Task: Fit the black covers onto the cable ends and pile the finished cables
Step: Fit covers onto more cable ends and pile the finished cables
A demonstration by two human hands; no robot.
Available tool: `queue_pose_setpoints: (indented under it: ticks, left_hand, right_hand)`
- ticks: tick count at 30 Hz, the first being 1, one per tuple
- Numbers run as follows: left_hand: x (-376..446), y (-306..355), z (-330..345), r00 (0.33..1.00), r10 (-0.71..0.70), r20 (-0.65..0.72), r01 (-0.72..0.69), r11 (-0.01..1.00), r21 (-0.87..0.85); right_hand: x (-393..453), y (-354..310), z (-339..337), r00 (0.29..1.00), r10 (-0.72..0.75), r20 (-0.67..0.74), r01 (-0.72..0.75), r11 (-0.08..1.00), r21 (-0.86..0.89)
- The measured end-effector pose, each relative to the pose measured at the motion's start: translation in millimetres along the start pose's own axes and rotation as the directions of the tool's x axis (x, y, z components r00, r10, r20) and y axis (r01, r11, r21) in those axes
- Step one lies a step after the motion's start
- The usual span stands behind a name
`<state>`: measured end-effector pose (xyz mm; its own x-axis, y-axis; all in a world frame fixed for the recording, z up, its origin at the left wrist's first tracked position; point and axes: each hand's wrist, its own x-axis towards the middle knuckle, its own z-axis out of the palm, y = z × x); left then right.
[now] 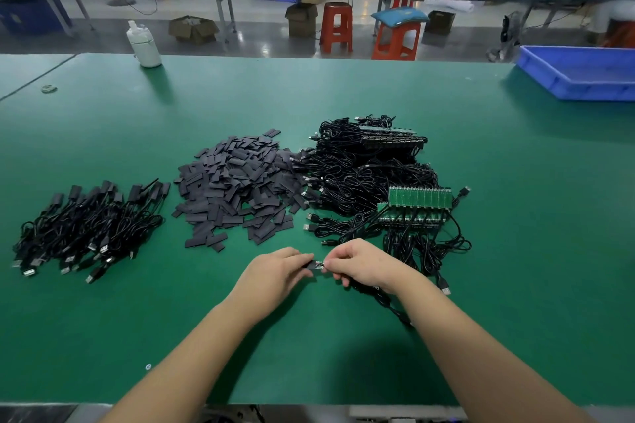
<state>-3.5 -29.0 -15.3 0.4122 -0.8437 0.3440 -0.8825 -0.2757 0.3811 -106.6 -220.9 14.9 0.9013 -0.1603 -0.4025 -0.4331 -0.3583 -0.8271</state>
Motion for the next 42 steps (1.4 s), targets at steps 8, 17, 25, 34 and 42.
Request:
queue_pose_setpoints:
  ticks: [8,17,25,34,42]
  left_hand:
    - [0,6,2,0.997,-0.077,-0.03,0.072,0.985,-0.155]
    - [2,15,5,1.0,0.009,0.006,-0.008,0.995,-0.097]
    - [4,14,5,0.998,-0.038,-0.045,0.034,0.996,-0.086]
    - [5,19,11,0.998,-0.057,-0.006,0.056,0.995,-0.08]
    - [7,17,15,0.989,-0.105,0.1,0.095,0.99,0.105]
  right_hand:
    - [0,1,5,1.0,-0.026,-0.004,0.027,1.0,0.009]
    - [1,6,5,1.0,-0.021,0.012,0.022,0.998,-0.053]
    - [-1,2,-4,1.0,-0.006,0.005,0.006,0.997,-0.079]
    - [2,8,1,1.0,-0.022,-0.018,0.021,0.999,-0.049]
    - [4,7,8,0.998,-0.021,-0.067,0.014,0.994,-0.11]
